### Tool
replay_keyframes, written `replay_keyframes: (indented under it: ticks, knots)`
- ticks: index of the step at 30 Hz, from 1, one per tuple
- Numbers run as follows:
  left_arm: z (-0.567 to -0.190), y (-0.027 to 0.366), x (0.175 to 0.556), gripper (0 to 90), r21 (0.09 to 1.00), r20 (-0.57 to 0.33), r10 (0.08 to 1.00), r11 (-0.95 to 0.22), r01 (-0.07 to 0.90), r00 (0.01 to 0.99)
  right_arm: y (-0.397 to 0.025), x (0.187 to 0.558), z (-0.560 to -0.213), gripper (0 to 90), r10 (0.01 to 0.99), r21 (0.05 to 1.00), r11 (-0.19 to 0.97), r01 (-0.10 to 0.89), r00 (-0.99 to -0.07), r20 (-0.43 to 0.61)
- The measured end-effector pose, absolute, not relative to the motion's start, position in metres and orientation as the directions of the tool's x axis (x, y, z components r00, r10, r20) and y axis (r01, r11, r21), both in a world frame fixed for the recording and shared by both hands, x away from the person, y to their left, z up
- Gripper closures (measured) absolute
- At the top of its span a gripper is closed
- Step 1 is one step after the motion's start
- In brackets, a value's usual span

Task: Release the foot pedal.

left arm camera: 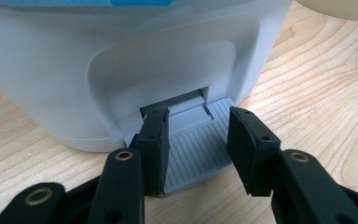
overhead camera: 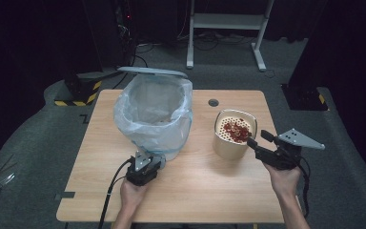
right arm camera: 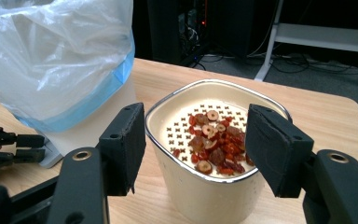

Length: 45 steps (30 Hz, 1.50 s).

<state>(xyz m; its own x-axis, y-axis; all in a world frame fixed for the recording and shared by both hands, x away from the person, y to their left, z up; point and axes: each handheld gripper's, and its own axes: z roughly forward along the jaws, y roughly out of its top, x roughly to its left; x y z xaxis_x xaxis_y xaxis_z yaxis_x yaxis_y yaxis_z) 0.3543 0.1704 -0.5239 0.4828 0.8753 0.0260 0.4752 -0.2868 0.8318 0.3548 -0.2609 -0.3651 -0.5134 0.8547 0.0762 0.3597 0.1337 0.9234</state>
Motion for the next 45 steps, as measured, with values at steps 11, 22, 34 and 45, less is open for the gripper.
replay_keyframes:
  ticks: [11,22,34,45]
  knots:
    - [-0.524,0.17,0.354,58.7,0.832,0.025,0.876,-0.286,0.475,0.482,-0.268,0.351,-0.381,38.5,0.866,0.917,0.121,0.381,-0.492,0.09]
    - [-0.524,0.17,0.354,58.7,0.832,0.027,0.875,-0.288,0.475,0.483,-0.273,0.347,-0.393,38.6,0.872,0.911,0.107,0.399,-0.478,0.107]
    - [-0.524,0.17,0.354,58.7,0.832,0.027,0.875,-0.288,0.475,0.483,-0.276,0.345,-0.404,38.7,0.881,0.903,0.111,0.415,-0.461,0.104]
    - [-0.524,0.17,0.354,58.6,0.832,0.026,0.876,-0.286,0.476,0.482,-0.28,0.345,-0.422,39.0,0.895,0.888,0.113,0.446,-0.433,0.104]
